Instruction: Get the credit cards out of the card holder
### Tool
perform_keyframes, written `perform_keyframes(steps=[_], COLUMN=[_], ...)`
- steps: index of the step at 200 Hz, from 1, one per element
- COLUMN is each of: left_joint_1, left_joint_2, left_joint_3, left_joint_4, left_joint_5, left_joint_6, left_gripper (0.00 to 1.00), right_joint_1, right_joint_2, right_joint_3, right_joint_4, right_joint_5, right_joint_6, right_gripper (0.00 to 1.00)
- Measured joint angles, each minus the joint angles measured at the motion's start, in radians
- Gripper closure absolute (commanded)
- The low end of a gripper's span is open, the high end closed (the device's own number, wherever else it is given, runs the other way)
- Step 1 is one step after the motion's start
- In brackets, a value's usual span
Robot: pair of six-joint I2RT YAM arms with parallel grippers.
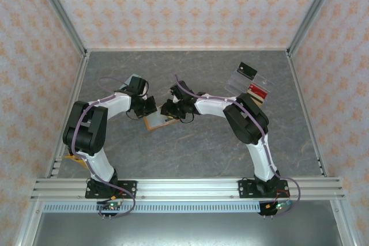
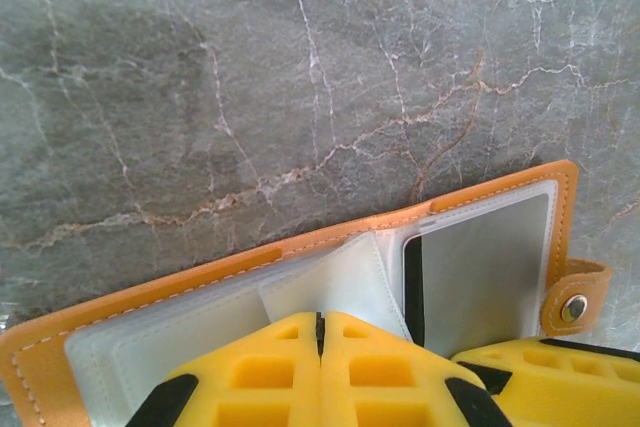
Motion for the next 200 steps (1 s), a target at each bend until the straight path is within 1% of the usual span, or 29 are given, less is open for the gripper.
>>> perform_keyframes(steps=[36, 89, 118, 171, 179, 200], left_joint_1=[0.0, 0.0, 0.001, 0.01, 0.012, 0.021], left_joint_2=[-0.03, -0.093, -0.128, -0.25, -0.27, -0.314], left_joint_3=[0.0, 0.0, 0.0, 0.0, 0.0, 0.0], left_joint_4=[-0.028, -0.069, -0.103, -0.174, -0.185, -0.209], left_joint_5=[-0.019, -0.053, -0.085, -0.173, -0.186, -0.211], left_joint_6=[0.001, 0.022, 0.026, 0.013, 0.01, -0.005], left_gripper=[0.93, 0.92, 0.89, 0.79, 0.77, 0.67], right_joint_1=[-0.001, -0.005, -0.005, -0.005, -0.004, -0.004], right_joint_2=[0.0, 0.005, 0.005, 0.018, 0.026, 0.05], right_joint_3=[0.0, 0.0, 0.0, 0.005, 0.008, 0.019], right_joint_4=[0.003, 0.014, 0.045, 0.112, 0.124, 0.138], right_joint_5=[-0.016, -0.113, -0.16, -0.229, -0.237, -0.253], right_joint_6=[0.006, 0.039, 0.057, 0.094, 0.099, 0.112], right_gripper=[0.66, 0.66, 0.66, 0.66, 0.66, 0.65])
